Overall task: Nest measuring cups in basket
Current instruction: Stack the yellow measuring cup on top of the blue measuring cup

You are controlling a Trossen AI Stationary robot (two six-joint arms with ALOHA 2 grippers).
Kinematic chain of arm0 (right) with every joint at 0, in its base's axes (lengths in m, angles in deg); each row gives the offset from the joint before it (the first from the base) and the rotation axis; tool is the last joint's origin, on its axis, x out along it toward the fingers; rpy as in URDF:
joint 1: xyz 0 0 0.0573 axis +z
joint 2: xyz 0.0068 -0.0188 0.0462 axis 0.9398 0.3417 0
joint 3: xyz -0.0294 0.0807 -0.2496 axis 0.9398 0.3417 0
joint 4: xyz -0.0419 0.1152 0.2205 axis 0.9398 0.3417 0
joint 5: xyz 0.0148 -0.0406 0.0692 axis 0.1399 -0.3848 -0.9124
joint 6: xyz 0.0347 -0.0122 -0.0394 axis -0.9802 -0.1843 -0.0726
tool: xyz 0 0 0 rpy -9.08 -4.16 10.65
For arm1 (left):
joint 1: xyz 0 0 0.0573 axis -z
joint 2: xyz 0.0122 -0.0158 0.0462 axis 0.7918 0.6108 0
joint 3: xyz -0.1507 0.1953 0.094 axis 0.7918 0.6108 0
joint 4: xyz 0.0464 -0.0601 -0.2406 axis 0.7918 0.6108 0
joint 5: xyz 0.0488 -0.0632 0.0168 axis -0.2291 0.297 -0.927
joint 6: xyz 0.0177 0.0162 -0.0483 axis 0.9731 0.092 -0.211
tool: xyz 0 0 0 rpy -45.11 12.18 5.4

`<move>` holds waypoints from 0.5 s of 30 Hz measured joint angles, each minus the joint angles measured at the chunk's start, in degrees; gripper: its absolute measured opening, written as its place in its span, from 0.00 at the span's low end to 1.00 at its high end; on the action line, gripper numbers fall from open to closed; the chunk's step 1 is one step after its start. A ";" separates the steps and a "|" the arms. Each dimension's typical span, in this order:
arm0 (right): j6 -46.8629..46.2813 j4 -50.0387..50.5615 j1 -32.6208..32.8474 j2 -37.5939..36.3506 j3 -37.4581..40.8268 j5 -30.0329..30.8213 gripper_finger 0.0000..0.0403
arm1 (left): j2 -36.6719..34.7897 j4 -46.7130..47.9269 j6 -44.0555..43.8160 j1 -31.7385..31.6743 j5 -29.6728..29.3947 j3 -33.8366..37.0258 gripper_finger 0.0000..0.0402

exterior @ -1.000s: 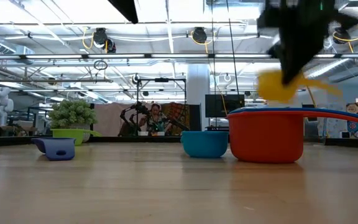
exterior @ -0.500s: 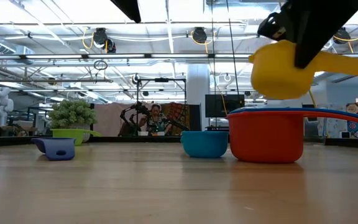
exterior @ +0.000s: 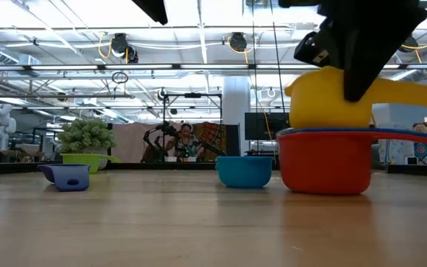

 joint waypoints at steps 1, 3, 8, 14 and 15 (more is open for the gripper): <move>0.11 0.01 -0.29 0.19 0.00 -0.02 0.00 | 0.00 -0.02 -0.17 0.18 -0.02 0.00 0.42; 0.50 0.14 -0.89 0.39 0.00 -0.17 0.00 | 0.00 0.00 -0.56 0.67 -0.02 0.00 0.42; 0.66 0.09 -2.22 0.29 0.00 -1.60 0.00 | 0.00 0.02 -1.31 1.58 -0.02 0.00 0.42; 1.09 -1.20 -2.72 0.31 0.00 -4.66 0.10 | 0.00 0.04 -1.83 1.90 -0.02 0.00 0.42; 1.01 -1.32 -2.73 0.31 0.00 -4.79 0.13 | 0.00 0.04 -1.83 1.90 -0.02 0.00 0.42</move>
